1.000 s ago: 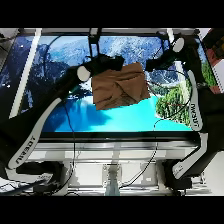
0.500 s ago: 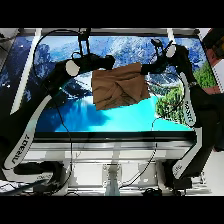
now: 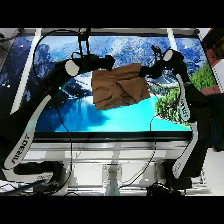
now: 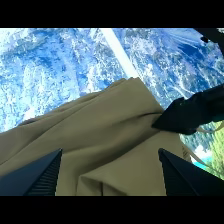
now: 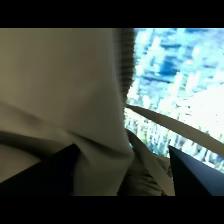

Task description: Fold the clothes and pants, and hang the long-sleeved shirts on hangers.

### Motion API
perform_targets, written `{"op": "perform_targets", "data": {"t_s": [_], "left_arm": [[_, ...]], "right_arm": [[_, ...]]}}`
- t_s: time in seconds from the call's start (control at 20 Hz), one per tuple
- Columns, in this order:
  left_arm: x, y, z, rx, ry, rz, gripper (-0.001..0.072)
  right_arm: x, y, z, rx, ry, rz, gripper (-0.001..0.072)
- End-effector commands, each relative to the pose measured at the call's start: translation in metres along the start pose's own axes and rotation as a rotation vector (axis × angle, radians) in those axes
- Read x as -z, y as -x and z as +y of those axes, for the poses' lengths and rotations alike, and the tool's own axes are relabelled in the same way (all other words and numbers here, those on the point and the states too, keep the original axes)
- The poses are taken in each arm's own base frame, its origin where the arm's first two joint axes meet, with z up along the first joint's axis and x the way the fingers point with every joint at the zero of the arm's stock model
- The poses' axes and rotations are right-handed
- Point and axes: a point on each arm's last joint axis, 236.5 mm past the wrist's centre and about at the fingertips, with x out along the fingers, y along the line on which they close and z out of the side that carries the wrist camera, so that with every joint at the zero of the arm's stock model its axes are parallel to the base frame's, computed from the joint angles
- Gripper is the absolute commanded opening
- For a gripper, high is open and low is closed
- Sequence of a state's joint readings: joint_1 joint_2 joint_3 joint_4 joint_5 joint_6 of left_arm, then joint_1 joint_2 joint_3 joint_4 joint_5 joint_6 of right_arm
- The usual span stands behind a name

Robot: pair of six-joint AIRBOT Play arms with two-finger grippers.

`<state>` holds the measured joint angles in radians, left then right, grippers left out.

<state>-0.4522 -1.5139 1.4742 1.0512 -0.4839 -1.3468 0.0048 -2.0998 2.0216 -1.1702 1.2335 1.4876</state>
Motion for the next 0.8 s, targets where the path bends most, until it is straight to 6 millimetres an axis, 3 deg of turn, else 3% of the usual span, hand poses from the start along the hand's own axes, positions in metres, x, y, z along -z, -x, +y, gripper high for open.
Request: {"op": "perform_targets", "data": {"t_s": [0.0,0.1,0.2,0.45,0.65,0.7,0.75], "left_arm": [[0.000,0.000,0.001,-0.001,0.000,0.000,0.0696],[0.000,0.000,0.001,-0.001,-0.001,0.000,0.0696],[0.000,0.000,0.001,-0.001,-0.001,0.000,0.0696],[0.000,0.000,0.003,-0.012,-0.022,0.002,0.0696],[0.001,0.000,0.006,-0.025,-0.048,0.005,0.0695],[0.001,0.000,0.007,-0.027,-0.052,0.005,0.0696],[0.001,0.001,0.008,-0.033,-0.063,0.007,0.0696]], "right_arm": [[0.016,-0.002,0.002,-0.173,-0.170,0.086,0.0626],[0.034,-0.009,-0.008,-0.197,-0.205,0.165,0.0632],[0.044,-0.018,0.000,-0.258,-0.236,0.215,0.0632],[0.038,-0.036,0.058,-0.521,-0.334,0.233,0.0632],[0.040,-0.051,0.101,-0.576,-0.265,0.221,0.0608],[0.037,-0.051,0.113,-0.600,-0.239,0.200,0.0501],[0.033,-0.049,0.124,-0.623,-0.216,0.175,0.0290]]}}
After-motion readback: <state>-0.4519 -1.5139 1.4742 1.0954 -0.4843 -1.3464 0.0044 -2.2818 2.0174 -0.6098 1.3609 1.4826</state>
